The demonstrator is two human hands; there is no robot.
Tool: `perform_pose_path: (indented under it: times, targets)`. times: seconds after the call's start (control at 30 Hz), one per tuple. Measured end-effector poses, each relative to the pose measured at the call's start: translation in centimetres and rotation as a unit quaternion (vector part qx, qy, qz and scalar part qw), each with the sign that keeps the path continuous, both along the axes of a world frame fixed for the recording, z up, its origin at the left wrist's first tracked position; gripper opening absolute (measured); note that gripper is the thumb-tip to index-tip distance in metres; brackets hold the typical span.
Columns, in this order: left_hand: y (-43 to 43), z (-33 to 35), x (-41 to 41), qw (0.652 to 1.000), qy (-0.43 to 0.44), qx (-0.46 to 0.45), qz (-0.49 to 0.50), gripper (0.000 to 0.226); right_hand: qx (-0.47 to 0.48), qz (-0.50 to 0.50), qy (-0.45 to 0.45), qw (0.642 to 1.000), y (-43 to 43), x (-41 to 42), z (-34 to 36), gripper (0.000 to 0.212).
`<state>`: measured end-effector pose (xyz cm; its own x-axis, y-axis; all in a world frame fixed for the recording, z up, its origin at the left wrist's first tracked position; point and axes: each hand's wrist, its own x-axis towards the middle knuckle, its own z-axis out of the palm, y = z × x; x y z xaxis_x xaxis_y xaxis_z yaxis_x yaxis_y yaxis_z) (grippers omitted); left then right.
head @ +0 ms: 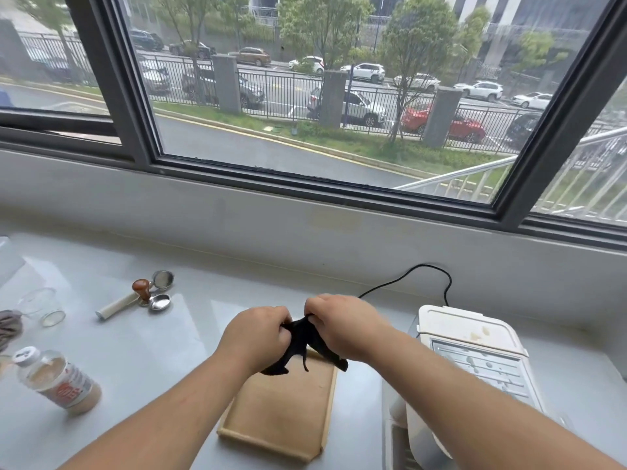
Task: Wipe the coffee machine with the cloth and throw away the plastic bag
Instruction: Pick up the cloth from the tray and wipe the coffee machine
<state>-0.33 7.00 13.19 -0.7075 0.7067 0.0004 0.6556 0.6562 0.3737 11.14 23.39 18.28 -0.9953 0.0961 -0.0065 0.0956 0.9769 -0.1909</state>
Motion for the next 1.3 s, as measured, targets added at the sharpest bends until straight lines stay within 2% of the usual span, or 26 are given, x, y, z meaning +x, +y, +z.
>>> perform_pose_path:
  times: [0.13, 0.2, 0.27, 0.33, 0.43, 0.7, 0.77, 0.9, 1.17, 1.3]
  targets:
    - [0.9, 2.3, -0.4, 0.999, 0.023, 0.019, 0.027, 0.016, 0.011, -0.022, 0.006, 1.000, 1.8, 1.1, 1.7, 0.022]
    - [1.5, 3.5, -0.5, 0.998, -0.004, 0.048, 0.027, 0.014, 0.007, -0.032, 0.011, 0.999, 2.3, 1.8, 2.5, 0.022]
    - [2.1, 4.4, -0.3, 0.999, -0.042, 0.031, -0.010, 0.008, 0.004, -0.038, 0.026, 0.999, 2.6, 2.4, 3.2, 0.020]
    - [2.7, 4.7, 0.6, 0.996, -0.074, -0.003, -0.054, 0.021, 0.009, -0.038, 0.048, 0.998, 2.7, 2.7, 4.0, 0.017]
    - [3.5, 4.5, 1.9, 0.994, -0.072, -0.021, -0.079, 0.037, 0.016, -0.036, 0.070, 0.997, 3.1, 3.3, 5.4, 0.016]
    - [7.2, 7.0, 4.8, 0.992, -0.068, 0.040, -0.095, 0.040, 0.018, -0.063, 0.106, 0.992, 5.4, 6.0, 9.1, 0.018]
    - [8.4, 8.1, 5.6, 0.992, -0.053, 0.057, -0.102, 0.041, 0.014, -0.079, 0.123, 0.989, 6.1, 6.8, 10.2, 0.018]
    - [10.9, 9.9, 6.8, 0.991, 0.016, 0.065, -0.118, 0.022, 0.019, -0.098, 0.164, 0.981, 7.8, 8.8, 12.3, 0.018]
    - [15.4, 11.5, 8.8, 0.985, 0.053, 0.070, -0.145, 0.013, 0.042, -0.152, 0.226, 0.961, 12.0, 14.2, 15.2, 0.015]
    - [17.6, 11.7, 10.6, 0.983, 0.060, 0.064, -0.160, 0.021, 0.040, -0.194, 0.246, 0.949, 13.6, 16.8, 15.7, 0.016]
